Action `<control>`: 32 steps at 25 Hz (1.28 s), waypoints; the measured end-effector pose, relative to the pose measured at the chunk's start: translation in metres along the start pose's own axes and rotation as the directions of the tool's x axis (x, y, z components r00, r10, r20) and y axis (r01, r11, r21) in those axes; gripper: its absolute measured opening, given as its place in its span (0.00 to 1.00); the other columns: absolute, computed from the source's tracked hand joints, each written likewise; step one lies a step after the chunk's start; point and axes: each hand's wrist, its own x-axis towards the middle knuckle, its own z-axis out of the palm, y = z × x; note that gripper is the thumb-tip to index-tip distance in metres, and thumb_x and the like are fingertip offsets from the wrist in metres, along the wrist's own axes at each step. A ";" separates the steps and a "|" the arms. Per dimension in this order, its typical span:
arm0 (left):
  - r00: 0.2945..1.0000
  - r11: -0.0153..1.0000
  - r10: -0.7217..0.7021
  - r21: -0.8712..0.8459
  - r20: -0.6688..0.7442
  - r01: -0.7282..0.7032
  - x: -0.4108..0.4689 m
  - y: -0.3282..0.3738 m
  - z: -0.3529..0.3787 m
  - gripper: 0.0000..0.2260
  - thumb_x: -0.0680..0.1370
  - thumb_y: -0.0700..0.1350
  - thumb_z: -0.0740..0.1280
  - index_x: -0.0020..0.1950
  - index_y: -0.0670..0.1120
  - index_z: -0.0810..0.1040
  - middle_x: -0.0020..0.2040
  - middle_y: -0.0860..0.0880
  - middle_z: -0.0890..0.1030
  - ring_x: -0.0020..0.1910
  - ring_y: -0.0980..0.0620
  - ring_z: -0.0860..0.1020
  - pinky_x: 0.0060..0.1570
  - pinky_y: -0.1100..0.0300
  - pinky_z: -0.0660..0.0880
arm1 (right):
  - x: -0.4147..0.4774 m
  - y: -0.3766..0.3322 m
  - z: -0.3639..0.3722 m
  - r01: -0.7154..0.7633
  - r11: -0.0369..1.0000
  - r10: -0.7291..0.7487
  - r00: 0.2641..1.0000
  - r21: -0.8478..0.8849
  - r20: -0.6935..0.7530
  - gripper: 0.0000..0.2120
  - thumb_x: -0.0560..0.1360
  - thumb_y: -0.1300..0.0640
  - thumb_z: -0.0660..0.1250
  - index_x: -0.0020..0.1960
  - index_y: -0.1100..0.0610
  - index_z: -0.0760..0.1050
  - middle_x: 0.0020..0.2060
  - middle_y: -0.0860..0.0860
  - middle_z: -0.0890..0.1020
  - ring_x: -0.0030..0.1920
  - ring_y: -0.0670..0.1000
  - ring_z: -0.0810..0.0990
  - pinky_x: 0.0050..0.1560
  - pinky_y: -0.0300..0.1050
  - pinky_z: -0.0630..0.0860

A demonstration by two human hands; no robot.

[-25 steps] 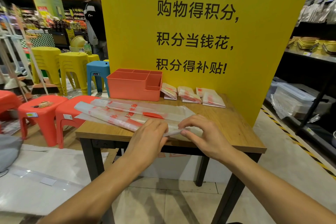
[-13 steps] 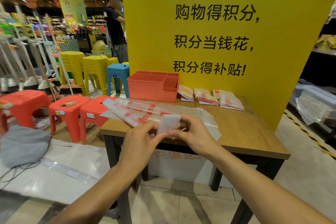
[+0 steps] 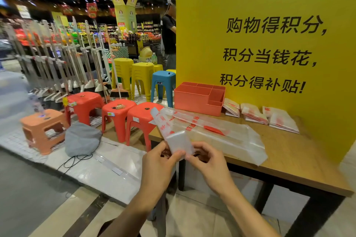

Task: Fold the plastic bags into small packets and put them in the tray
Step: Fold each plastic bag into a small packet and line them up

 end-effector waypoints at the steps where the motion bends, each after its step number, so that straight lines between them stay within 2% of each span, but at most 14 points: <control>1: 0.999 0.998 -0.027 -0.062 0.034 0.029 -0.005 0.007 -0.002 0.09 0.76 0.46 0.77 0.52 0.57 0.84 0.46 0.58 0.86 0.47 0.58 0.85 0.46 0.63 0.81 | -0.004 -0.003 0.002 -0.006 1.000 0.006 1.000 -0.015 -0.015 0.07 0.77 0.54 0.75 0.55 0.47 0.83 0.48 0.45 0.86 0.51 0.49 0.84 0.54 0.50 0.82; 3: 0.991 0.990 -0.073 -0.112 0.115 0.086 -0.015 0.018 -0.004 0.07 0.77 0.45 0.76 0.54 0.51 0.84 0.47 0.55 0.87 0.48 0.55 0.86 0.49 0.60 0.82 | -0.014 -0.009 0.002 -0.049 0.999 0.050 0.997 0.012 -0.063 0.05 0.78 0.55 0.75 0.53 0.48 0.84 0.47 0.47 0.86 0.49 0.51 0.84 0.52 0.56 0.83; 5: 0.982 0.984 -0.123 -0.108 0.146 0.139 -0.024 0.026 -0.003 0.06 0.77 0.44 0.75 0.54 0.49 0.85 0.48 0.54 0.87 0.49 0.55 0.86 0.51 0.61 0.82 | -0.027 -0.018 0.000 -0.110 0.992 0.116 0.986 0.062 -0.116 0.04 0.79 0.57 0.73 0.52 0.50 0.84 0.47 0.47 0.86 0.50 0.51 0.85 0.51 0.54 0.84; 8: 0.988 0.989 -0.127 -0.066 0.088 0.133 -0.037 0.030 0.003 0.02 0.78 0.44 0.75 0.49 0.51 0.86 0.49 0.55 0.85 0.52 0.57 0.83 0.51 0.65 0.80 | -0.042 -0.029 0.002 -0.146 0.982 0.165 0.972 0.119 -0.170 0.04 0.79 0.58 0.72 0.50 0.52 0.85 0.46 0.47 0.86 0.50 0.49 0.85 0.49 0.44 0.82; 10: 0.994 0.992 -0.106 -0.059 0.028 0.107 -0.042 0.030 0.006 0.03 0.76 0.43 0.76 0.46 0.51 0.86 0.48 0.56 0.84 0.52 0.58 0.82 0.51 0.66 0.79 | -0.046 -0.032 0.006 -0.153 0.977 0.180 0.967 0.151 -0.182 0.04 0.80 0.59 0.71 0.50 0.53 0.85 0.49 0.48 0.85 0.53 0.48 0.83 0.51 0.38 0.80; 13: 0.997 0.995 -0.072 -0.072 -0.022 0.070 -0.039 0.030 0.006 0.03 0.74 0.42 0.78 0.45 0.50 0.88 0.48 0.56 0.83 0.51 0.59 0.82 0.47 0.69 0.78 | -0.048 -0.036 0.012 -0.197 0.956 0.246 0.943 0.220 -0.225 0.06 0.80 0.58 0.71 0.50 0.52 0.87 0.56 0.47 0.84 0.58 0.46 0.82 0.55 0.38 0.80; 15: 0.996 0.995 -0.088 -0.056 -0.008 0.088 -0.034 0.030 0.005 0.02 0.74 0.45 0.78 0.45 0.52 0.88 0.50 0.59 0.84 0.52 0.61 0.82 0.48 0.68 0.79 | -0.049 -0.040 0.012 -0.241 0.944 0.296 0.921 0.225 -0.254 0.06 0.80 0.56 0.71 0.50 0.50 0.87 0.55 0.45 0.85 0.58 0.44 0.82 0.56 0.39 0.80; 18: 0.976 0.972 -0.219 -0.084 0.007 0.218 -0.031 0.024 0.006 0.02 0.75 0.49 0.76 0.45 0.55 0.89 0.57 0.58 0.83 0.54 0.63 0.81 0.47 0.68 0.78 | -0.048 -0.048 0.012 -0.314 0.913 0.372 0.902 0.259 -0.218 0.08 0.81 0.54 0.70 0.49 0.50 0.88 0.50 0.46 0.87 0.54 0.45 0.85 0.55 0.42 0.82; 20: 0.963 0.956 -0.267 -0.120 0.026 0.268 -0.031 0.022 0.008 0.06 0.77 0.49 0.75 0.42 0.60 0.88 0.61 0.57 0.82 0.58 0.59 0.81 0.48 0.67 0.79 | -0.044 -0.050 0.013 -0.356 0.901 0.410 0.885 0.248 -0.222 0.08 0.81 0.54 0.70 0.47 0.51 0.88 0.47 0.46 0.88 0.51 0.47 0.86 0.53 0.43 0.83; 22: 0.951 0.926 -0.303 -0.216 0.064 0.309 -0.033 0.022 0.012 0.10 0.79 0.48 0.73 0.41 0.63 0.87 0.62 0.54 0.82 0.57 0.55 0.84 0.49 0.63 0.82 | -0.040 -0.049 0.013 -0.404 0.891 0.444 0.869 0.207 -0.220 0.08 0.80 0.53 0.71 0.46 0.53 0.88 0.43 0.50 0.88 0.47 0.49 0.86 0.52 0.45 0.83; 25: 0.940 0.902 -0.332 -0.265 0.076 0.340 -0.036 0.019 0.011 0.09 0.79 0.46 0.73 0.44 0.61 0.87 0.59 0.54 0.84 0.53 0.55 0.85 0.49 0.62 0.82 | -0.039 -0.048 0.015 -0.425 0.885 0.459 0.864 0.188 -0.208 0.09 0.80 0.52 0.71 0.44 0.54 0.87 0.39 0.53 0.87 0.43 0.51 0.86 0.51 0.47 0.84; 27: 0.942 0.910 -0.329 -0.245 0.062 0.334 -0.037 0.016 0.009 0.06 0.77 0.45 0.75 0.48 0.57 0.86 0.58 0.51 0.85 0.52 0.54 0.86 0.49 0.61 0.82 | -0.040 -0.049 0.015 -0.405 0.895 0.437 0.878 0.185 -0.194 0.08 0.79 0.53 0.72 0.44 0.54 0.87 0.40 0.52 0.87 0.43 0.50 0.86 0.49 0.44 0.83; 29: 0.950 0.915 -0.306 -0.255 0.067 0.313 -0.037 0.011 0.008 0.10 0.75 0.42 0.77 0.51 0.55 0.85 0.57 0.49 0.85 0.50 0.55 0.86 0.47 0.63 0.81 | -0.039 -0.050 0.015 -0.387 0.908 0.412 0.894 0.161 -0.177 0.06 0.78 0.54 0.74 0.45 0.55 0.86 0.41 0.51 0.87 0.44 0.49 0.85 0.47 0.41 0.82; 32: 0.964 0.932 -0.258 -0.247 0.062 0.265 -0.036 0.006 0.008 0.14 0.71 0.33 0.79 0.46 0.52 0.87 0.56 0.53 0.85 0.50 0.59 0.85 0.44 0.70 0.79 | -0.037 -0.046 0.014 -0.377 0.914 0.399 0.903 0.153 -0.158 0.05 0.77 0.54 0.74 0.44 0.55 0.85 0.40 0.52 0.86 0.43 0.50 0.85 0.45 0.40 0.81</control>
